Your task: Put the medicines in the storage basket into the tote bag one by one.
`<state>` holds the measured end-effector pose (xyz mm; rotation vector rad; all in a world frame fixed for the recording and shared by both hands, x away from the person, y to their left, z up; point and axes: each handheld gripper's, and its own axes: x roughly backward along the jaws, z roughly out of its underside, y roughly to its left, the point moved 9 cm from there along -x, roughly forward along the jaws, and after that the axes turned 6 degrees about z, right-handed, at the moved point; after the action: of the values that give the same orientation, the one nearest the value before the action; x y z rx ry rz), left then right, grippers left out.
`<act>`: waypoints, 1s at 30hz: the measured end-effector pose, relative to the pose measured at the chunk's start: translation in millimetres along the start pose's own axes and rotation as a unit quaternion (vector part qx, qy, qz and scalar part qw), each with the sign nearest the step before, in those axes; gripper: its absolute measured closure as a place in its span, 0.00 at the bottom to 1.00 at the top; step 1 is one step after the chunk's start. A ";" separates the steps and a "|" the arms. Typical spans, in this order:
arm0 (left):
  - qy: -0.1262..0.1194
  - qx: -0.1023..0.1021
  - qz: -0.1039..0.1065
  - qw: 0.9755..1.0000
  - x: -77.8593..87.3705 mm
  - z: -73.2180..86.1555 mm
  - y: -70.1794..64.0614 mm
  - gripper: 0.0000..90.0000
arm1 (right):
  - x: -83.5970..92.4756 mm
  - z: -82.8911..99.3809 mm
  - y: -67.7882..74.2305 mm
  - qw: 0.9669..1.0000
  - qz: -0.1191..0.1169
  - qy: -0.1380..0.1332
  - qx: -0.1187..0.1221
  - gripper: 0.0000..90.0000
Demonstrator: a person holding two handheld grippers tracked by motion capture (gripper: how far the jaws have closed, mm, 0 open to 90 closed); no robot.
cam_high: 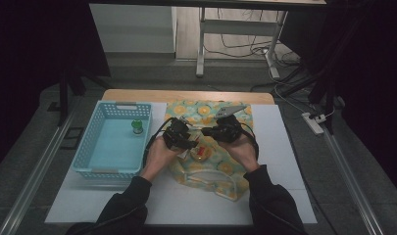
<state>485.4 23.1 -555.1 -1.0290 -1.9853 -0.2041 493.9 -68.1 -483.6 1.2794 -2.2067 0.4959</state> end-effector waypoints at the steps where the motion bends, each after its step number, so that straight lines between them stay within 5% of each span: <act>1: -0.004 -0.003 0.003 1.000 0.9 -0.4 -2.1 0.49 | 0.1 0.0 -0.2 1.000 0.000 0.000 0.000 1.00; 5: -0.003 -0.016 0.009 1.000 6.3 0.8 -7.3 0.42 | 0.2 0.0 -0.3 1.000 0.000 0.000 0.000 1.00; 13: -0.020 0.004 0.046 0.999 18.5 0.4 -15.5 0.29 | 0.3 0.0 -0.2 1.000 0.000 0.000 0.000 1.00; 30: -0.035 0.005 0.050 0.998 46.3 7.0 -15.4 0.11 | 0.1 0.3 -0.1 1.000 0.000 0.001 0.000 1.00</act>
<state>456.8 43.8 -520.8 -1.1393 -1.9892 -0.1038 493.8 -68.4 -483.7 1.2790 -2.2055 0.4968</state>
